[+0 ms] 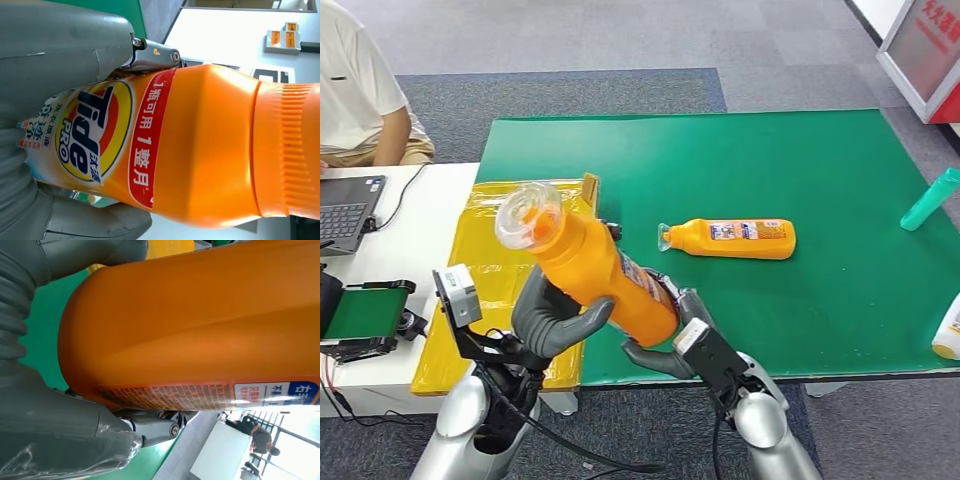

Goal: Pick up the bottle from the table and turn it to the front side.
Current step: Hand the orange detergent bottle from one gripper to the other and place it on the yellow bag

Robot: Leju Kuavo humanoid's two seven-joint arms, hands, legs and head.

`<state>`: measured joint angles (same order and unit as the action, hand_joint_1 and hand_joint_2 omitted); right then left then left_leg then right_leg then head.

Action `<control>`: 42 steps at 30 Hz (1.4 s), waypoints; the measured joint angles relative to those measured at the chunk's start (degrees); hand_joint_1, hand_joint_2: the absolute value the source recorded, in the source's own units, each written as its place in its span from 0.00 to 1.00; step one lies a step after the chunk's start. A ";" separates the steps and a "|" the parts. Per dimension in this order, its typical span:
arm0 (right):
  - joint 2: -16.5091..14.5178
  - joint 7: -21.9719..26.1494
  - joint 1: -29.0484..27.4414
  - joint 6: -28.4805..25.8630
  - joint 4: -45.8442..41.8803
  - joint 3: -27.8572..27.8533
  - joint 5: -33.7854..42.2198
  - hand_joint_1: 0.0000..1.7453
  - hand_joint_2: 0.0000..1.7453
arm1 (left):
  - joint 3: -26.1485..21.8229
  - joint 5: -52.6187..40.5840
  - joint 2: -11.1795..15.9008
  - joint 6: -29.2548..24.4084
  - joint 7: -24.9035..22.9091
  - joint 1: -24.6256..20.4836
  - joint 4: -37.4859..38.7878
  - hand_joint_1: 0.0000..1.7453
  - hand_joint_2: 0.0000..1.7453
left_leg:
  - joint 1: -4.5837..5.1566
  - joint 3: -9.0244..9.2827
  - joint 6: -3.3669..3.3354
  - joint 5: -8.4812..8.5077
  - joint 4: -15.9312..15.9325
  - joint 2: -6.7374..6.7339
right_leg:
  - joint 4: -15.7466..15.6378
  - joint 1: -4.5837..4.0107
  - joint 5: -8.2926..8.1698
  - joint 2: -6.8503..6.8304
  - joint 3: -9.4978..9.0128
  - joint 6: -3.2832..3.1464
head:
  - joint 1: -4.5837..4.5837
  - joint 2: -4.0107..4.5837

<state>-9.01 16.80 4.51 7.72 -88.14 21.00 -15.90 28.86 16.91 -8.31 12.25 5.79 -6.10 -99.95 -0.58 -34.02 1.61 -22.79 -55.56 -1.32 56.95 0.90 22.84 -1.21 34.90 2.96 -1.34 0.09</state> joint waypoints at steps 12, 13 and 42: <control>0.00 -1.19 -1.71 -0.38 -2.90 -1.05 1.11 0.81 1.00 | 0.11 -3.44 -0.29 -3.30 0.91 -0.04 -0.02 1.00 1.00 | 0.00 -0.02 0.00 0.00 0.00 0.00 | 0.00 0.00 0.00 0.00 0.00 0.01 | -0.01 0.00; 0.00 -1.68 -1.92 -0.38 -3.42 -1.36 1.14 0.75 1.00 | 0.16 -5.73 -0.44 -4.59 1.52 0.02 -0.03 1.00 1.00 | 0.00 -0.03 -0.01 -0.01 0.00 0.00 | 0.00 0.00 0.00 0.00 0.00 0.01 | -0.01 0.00; -0.81 -4.35 -11.38 0.33 -24.29 -11.60 -1.89 0.00 1.00 | -20.24 -45.58 -3.65 -18.55 6.27 6.29 -6.48 1.00 1.00 | 0.00 -0.05 0.00 -0.03 0.00 0.00 | 0.00 -0.01 0.05 0.00 0.03 -0.01 | 0.00 -0.01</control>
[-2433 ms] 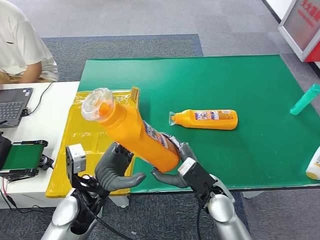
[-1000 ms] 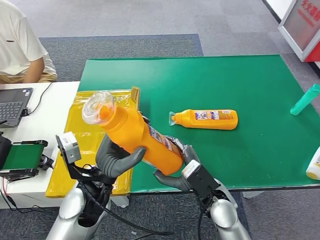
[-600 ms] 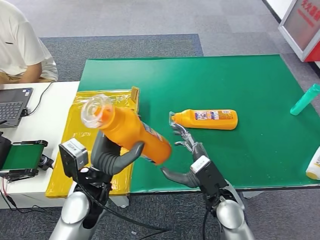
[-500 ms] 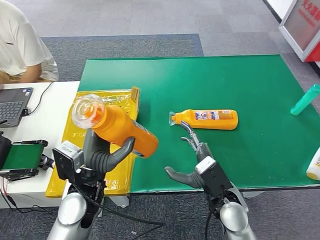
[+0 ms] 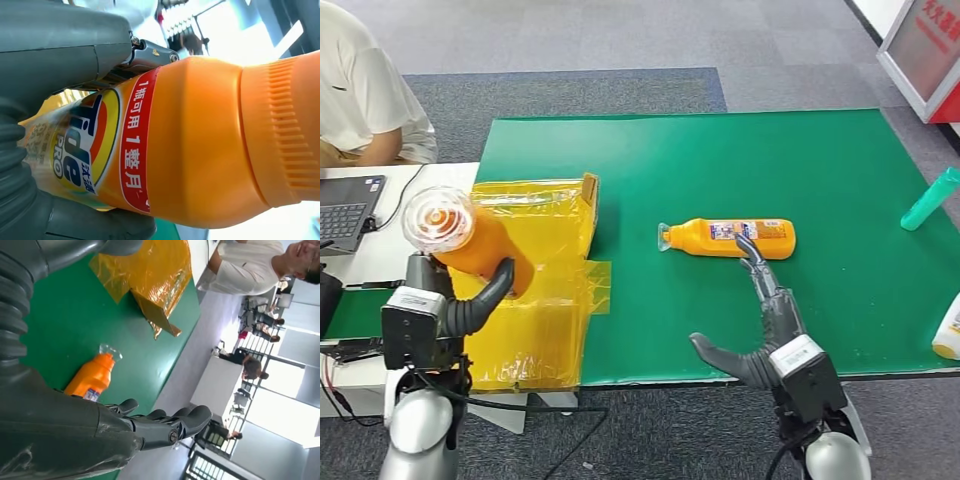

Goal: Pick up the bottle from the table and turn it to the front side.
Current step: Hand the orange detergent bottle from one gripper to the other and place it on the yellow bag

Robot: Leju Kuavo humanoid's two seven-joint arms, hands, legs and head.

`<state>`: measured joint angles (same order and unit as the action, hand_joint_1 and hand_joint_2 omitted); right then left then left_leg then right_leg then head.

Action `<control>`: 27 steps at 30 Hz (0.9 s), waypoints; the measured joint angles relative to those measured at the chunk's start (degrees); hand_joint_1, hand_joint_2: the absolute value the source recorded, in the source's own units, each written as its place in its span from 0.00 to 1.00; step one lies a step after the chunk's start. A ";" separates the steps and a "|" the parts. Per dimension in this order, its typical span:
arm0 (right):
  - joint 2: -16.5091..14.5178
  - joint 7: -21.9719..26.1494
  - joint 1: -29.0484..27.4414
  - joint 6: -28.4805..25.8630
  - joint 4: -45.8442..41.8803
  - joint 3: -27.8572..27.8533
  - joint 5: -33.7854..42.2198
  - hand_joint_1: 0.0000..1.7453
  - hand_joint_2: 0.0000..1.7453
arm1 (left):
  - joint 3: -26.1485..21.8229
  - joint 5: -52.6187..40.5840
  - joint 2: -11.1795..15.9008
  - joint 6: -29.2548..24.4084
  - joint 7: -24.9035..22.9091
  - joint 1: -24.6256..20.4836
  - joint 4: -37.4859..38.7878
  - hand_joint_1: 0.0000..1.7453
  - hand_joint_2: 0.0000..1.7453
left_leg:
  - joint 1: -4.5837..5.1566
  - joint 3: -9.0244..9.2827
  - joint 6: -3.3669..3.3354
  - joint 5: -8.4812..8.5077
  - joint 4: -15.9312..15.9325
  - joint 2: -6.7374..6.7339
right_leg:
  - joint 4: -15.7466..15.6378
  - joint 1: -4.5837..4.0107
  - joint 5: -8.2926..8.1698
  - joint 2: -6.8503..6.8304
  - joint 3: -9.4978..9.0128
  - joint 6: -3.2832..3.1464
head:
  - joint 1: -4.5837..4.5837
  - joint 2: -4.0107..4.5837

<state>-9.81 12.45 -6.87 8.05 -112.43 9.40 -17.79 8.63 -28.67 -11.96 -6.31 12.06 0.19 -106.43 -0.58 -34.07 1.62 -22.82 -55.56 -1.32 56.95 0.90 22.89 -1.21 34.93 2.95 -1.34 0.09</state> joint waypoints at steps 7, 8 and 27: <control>-0.45 1.33 -1.54 2.17 -5.01 -2.73 -2.77 0.00 1.00 | -7.64 -25.20 0.21 3.72 -4.79 -0.90 0.54 1.00 1.00 | 0.01 0.02 0.00 0.00 0.00 0.00 | 0.00 0.01 -0.01 0.01 0.00 0.01 | -0.01 0.01; -0.44 1.58 -1.75 2.33 -5.79 -3.04 -3.69 0.00 1.00 | -8.82 -28.26 0.48 4.44 -5.32 -1.00 1.13 1.00 1.00 | 0.01 0.02 0.00 0.00 0.00 0.00 | 0.00 0.01 -0.01 0.01 0.00 0.01 | -0.01 0.01; 6.83 7.79 -8.68 -4.56 -11.47 -7.50 -17.81 0.00 1.00 | -12.47 -59.64 14.98 3.33 -5.79 -0.13 25.85 1.00 0.00 | -0.04 0.15 0.18 -0.17 0.00 -0.21 | 0.01 -0.02 0.05 0.28 0.03 -0.09 | 0.01 0.01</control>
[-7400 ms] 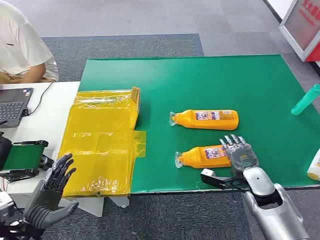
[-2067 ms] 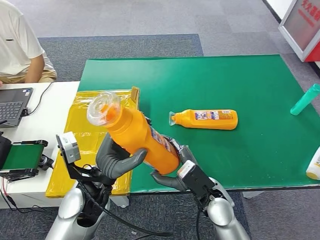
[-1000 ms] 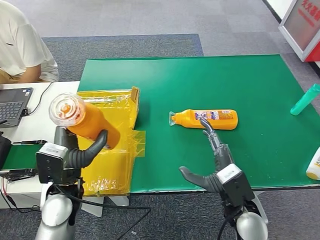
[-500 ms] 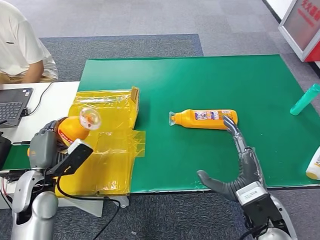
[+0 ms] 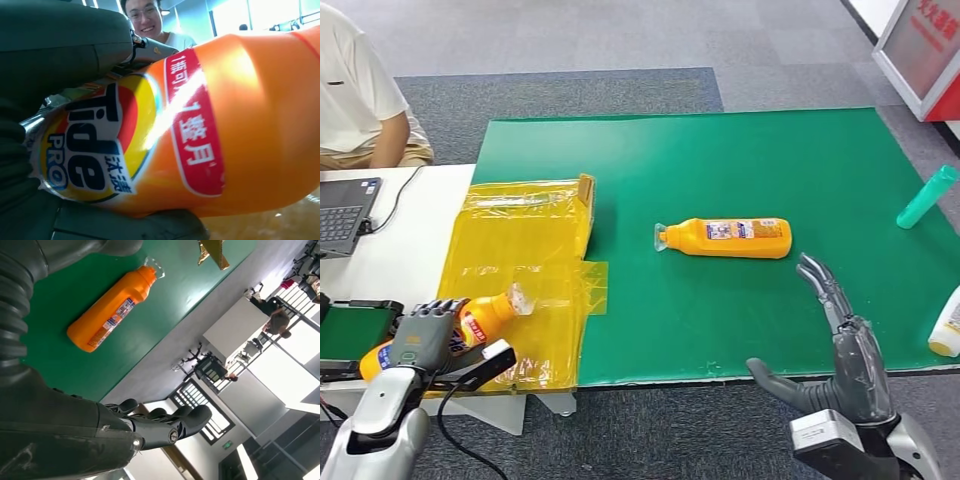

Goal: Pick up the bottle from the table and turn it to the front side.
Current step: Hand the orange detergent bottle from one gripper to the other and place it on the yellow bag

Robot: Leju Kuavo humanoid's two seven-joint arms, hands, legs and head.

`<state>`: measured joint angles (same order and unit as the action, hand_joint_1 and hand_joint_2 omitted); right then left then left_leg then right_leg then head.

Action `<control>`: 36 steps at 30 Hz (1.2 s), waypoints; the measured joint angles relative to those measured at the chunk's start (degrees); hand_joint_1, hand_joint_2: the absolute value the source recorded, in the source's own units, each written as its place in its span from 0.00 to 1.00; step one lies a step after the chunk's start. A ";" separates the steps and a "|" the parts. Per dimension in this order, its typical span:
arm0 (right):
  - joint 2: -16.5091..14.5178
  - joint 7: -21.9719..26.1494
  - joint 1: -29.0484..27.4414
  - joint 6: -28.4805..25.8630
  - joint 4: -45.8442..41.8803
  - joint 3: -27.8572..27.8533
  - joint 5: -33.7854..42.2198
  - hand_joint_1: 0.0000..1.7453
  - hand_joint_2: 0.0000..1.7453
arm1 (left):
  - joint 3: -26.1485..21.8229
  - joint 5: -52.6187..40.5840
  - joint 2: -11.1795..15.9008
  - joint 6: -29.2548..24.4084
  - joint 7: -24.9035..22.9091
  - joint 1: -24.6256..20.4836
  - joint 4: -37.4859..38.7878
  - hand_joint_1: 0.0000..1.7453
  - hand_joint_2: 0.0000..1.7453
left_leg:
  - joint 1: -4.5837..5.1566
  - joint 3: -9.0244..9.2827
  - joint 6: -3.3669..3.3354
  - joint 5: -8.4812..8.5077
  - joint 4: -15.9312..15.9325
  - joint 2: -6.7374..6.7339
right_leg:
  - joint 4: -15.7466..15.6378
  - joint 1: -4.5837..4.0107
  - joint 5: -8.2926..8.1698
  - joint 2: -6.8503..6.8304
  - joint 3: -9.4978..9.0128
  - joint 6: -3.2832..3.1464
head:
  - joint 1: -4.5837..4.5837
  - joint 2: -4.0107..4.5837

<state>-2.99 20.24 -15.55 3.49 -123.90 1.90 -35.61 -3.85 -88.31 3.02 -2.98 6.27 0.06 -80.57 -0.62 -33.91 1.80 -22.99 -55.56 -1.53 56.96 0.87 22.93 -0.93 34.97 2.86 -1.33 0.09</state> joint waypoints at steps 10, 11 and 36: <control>0.72 3.32 0.17 -2.14 -2.00 -0.02 -0.84 0.00 1.00 | 2.68 -0.56 2.70 -1.43 -2.70 -3.58 3.06 1.00 0.00 | -0.02 -0.04 -0.05 0.11 0.00 0.02 | 0.01 -0.03 -0.04 -0.05 0.01 0.02 | -0.01 -0.01; 0.74 3.04 0.48 -1.94 -2.56 -0.02 -0.92 0.00 1.00 | 3.70 -0.56 3.21 -0.51 -3.16 -4.72 3.09 1.00 0.00 | -0.02 -0.05 -0.06 0.13 0.00 0.03 | 0.01 -0.03 -0.06 -0.07 0.00 0.02 | -0.01 -0.01; 0.46 -0.40 0.50 1.89 -0.77 0.15 -1.38 0.00 1.00 | 3.78 13.75 -5.06 2.00 0.44 -8.13 2.53 1.00 0.00 | 0.03 -0.06 -0.10 0.11 0.00 0.04 | 0.01 0.03 -0.06 -0.07 -0.06 0.08 | -0.01 -0.01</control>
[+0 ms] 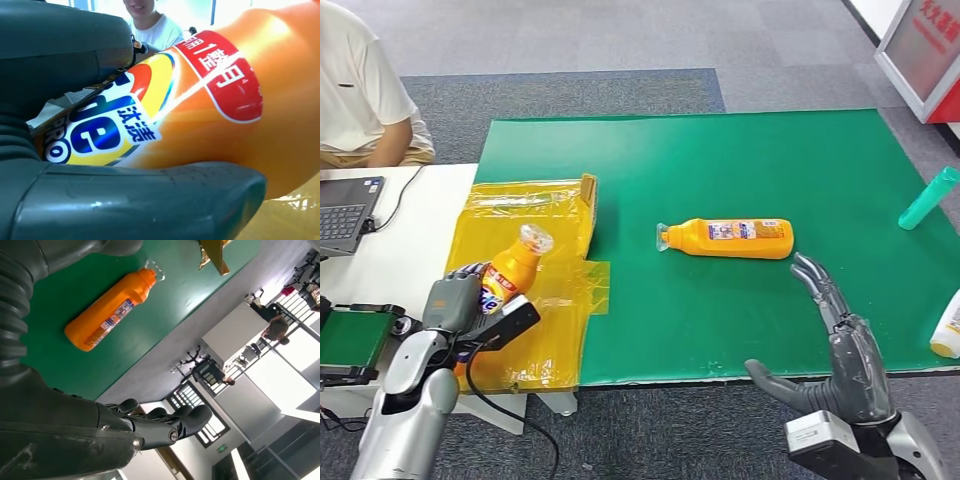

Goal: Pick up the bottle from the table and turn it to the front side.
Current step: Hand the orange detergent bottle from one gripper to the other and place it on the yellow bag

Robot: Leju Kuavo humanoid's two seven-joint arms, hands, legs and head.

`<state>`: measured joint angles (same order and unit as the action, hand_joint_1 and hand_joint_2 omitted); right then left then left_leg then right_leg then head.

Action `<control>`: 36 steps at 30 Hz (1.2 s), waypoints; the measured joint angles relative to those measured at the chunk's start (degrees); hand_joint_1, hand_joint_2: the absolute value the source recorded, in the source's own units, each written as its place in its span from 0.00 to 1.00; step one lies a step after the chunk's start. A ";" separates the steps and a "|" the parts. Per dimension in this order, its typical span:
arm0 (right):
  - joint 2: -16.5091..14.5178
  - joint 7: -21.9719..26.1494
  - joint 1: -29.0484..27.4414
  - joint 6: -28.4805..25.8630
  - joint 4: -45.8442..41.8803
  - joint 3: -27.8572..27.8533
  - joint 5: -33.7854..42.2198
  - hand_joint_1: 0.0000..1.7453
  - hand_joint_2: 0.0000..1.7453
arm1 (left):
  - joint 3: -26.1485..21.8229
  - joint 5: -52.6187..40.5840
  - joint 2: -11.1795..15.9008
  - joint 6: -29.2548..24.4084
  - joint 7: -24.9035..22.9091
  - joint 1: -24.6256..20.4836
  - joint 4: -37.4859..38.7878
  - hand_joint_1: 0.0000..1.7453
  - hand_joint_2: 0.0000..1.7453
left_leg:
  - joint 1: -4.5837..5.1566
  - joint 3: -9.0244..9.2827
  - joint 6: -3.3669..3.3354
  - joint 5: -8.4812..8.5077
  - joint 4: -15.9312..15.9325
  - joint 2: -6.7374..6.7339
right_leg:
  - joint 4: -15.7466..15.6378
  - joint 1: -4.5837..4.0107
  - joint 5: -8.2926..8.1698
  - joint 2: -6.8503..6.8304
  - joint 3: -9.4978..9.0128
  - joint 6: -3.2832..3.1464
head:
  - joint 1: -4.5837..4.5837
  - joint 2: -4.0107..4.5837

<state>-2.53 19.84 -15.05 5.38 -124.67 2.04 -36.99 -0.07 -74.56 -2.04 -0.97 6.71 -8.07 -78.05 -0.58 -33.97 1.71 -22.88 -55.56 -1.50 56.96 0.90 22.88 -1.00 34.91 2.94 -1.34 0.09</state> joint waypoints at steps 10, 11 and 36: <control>-0.13 2.21 2.53 -1.02 -1.60 0.47 0.21 0.00 1.00 | 1.27 -8.22 -1.02 0.35 0.26 -3.39 -1.53 1.00 0.00 | 0.01 -0.01 -0.06 0.07 0.00 0.00 | 0.00 0.01 -0.07 -0.01 0.01 0.00 | -0.01 0.00; -0.14 2.22 2.60 -1.02 -1.67 0.47 0.24 0.00 1.00 | 1.57 -8.86 -1.04 0.31 0.27 -3.57 -1.63 1.00 0.00 | 0.01 -0.01 -0.06 0.07 0.00 0.00 | 0.00 0.01 -0.08 0.00 0.02 -0.01 | -0.01 0.00; -0.18 4.03 4.74 -1.16 -1.66 0.47 1.56 0.00 1.00 | 19.53 -14.29 2.78 0.10 -3.45 -7.93 2.67 0.00 0.00 | 0.01 -0.04 -0.05 0.06 0.00 0.00 | 0.00 0.01 -0.06 -0.01 0.04 0.00 | -0.01 0.00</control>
<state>-2.71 23.87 -10.31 4.22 -126.33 2.51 -35.43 19.47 -88.85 0.74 -0.87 3.26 -16.00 -75.37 -0.58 -34.01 1.65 -22.83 -55.56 -1.50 56.96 0.91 22.81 -1.01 34.95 2.94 -1.36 0.09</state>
